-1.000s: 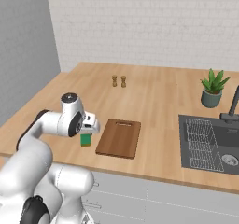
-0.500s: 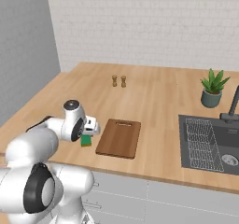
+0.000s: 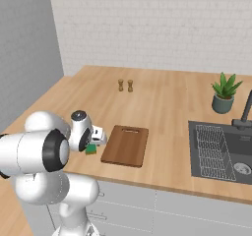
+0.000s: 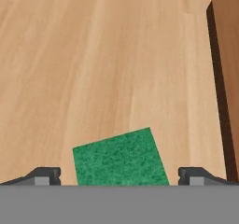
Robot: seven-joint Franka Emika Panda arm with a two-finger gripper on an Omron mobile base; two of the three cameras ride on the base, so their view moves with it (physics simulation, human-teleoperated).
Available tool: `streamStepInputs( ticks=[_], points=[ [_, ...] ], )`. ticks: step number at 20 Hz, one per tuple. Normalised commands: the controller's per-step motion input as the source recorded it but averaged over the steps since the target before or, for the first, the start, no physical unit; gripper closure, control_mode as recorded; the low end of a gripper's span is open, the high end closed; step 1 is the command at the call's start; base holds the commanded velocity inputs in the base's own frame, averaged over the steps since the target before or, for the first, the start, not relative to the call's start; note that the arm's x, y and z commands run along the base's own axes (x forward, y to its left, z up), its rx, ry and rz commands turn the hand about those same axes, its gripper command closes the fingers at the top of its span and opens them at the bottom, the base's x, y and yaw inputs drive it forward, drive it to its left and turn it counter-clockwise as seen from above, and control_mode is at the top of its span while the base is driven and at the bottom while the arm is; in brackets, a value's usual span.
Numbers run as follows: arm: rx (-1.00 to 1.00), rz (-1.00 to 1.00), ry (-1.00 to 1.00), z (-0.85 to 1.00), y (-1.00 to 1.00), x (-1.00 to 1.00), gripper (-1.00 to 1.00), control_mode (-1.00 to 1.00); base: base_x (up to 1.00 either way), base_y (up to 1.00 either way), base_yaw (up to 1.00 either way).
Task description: Pick up the sponge from the counter and clean the cutting board by briefly scrubbing or pressing down on the cutting board. Once finished, release the sponge.
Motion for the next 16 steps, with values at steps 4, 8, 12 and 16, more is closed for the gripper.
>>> streamStepInputs(
  ticks=[4, 8, 12, 16],
  points=[
    [0.0, 0.0, 0.0, -0.44, 0.01, 0.2, -1.0, -1.0, 0.0, 0.0, 0.0],
    [0.0, 0.01, 0.0, -0.46, 0.0, 0.11, -1.0, -1.0, 0.0, 0.0, 0.0],
    [0.0, 0.02, 0.0, -0.45, 0.0, 0.04, -1.0, -1.0, 0.0, 0.0, 0.0],
    [0.0, 0.0, 0.06, -0.44, 0.16, 0.09, 1.0, -1.0, 0.0, 0.0, 0.0]
  ],
)
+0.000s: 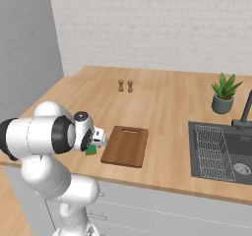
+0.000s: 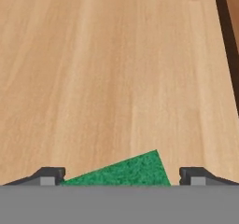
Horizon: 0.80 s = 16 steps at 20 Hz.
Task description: Pick up the sponge from the counter and clean the cutting board by briefly scrubbing or pressing down on the cutting board. Once finished, release the sponge.
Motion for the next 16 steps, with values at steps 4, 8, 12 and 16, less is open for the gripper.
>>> streamStepInputs(
  ticks=[4, 8, 12, 16],
  points=[
    [0.0, 0.0, 0.06, -0.41, 0.1, 0.02, 1.0, -1.0, 0.0, 0.0, 0.0],
    [0.0, 0.0, 0.02, -0.06, 0.0, 0.0, 1.0, -1.0, 0.0, 0.0, 0.0],
    [0.0, 0.0, 0.01, 0.0, 0.0, 0.05, 1.0, -1.0, 0.0, 0.0, 0.0],
    [0.0, 0.0, -0.01, 0.02, 0.02, 0.12, 1.0, -1.0, 0.0, 0.0, 0.0]
  ],
)
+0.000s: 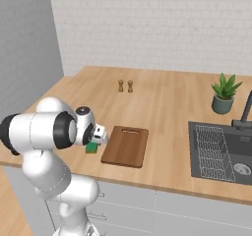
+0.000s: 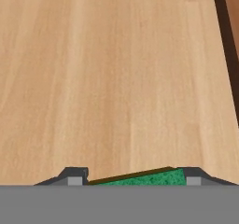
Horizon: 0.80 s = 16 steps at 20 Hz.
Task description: Pick up the sponge from the counter and clean the cutting board by briefly scrubbing or pressing down on the cutting board. Once finished, release the sponge.
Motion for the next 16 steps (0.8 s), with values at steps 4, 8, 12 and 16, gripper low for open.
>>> streamStepInputs(
  ticks=[4, 8, 12, 16],
  points=[
    [-0.05, -0.06, -0.08, 0.15, 0.06, 0.03, 1.0, -1.0, 0.0, 0.0, 0.0],
    [-0.13, -0.09, -0.03, 0.25, 0.01, 0.15, 1.0, -1.0, 0.0, 0.0, 0.0],
    [-0.06, -0.05, 0.06, 0.48, -0.03, 0.33, 1.0, -1.0, 0.0, 0.0, 0.0],
    [0.0, 0.0, 0.25, 0.62, -0.17, 0.59, 1.0, -1.0, 0.0, 0.0, 0.0]
  ],
)
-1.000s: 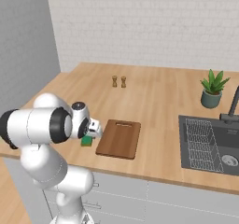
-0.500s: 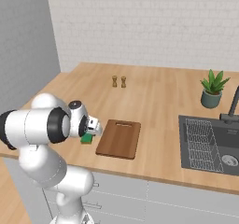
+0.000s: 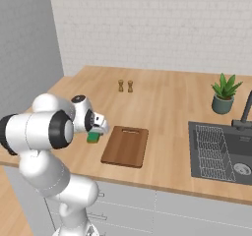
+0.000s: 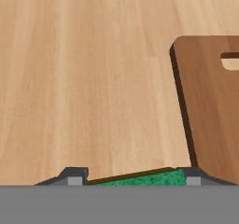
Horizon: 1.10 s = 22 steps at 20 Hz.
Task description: Pick up the sponge from the counter and clean the cutting board by briefly scrubbing or pressing down on the cutting board. Once finished, release the sponge.
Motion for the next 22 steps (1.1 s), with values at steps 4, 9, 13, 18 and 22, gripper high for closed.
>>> streamStepInputs(
  ticks=[4, 9, 13, 18, 22],
  points=[
    [0.0, 0.0, 0.24, 0.61, -0.25, 0.54, 1.0, -1.0, 0.0, 0.0, 0.0],
    [0.01, 0.0, 0.08, 0.44, -0.13, 0.32, 1.0, -1.0, 0.0, 0.0, 0.0],
    [0.0, 0.0, -0.02, -0.06, 0.0, 0.24, 1.0, -1.0, 0.0, 0.0, 0.0],
    [-0.06, 0.0, -0.11, -0.4, -0.03, 0.08, 1.0, -1.0, 0.0, 0.0, 0.0],
    [-0.03, -0.03, -0.16, -0.28, -0.24, -0.03, 1.0, -1.0, 0.0, 0.0, 0.0]
  ],
)
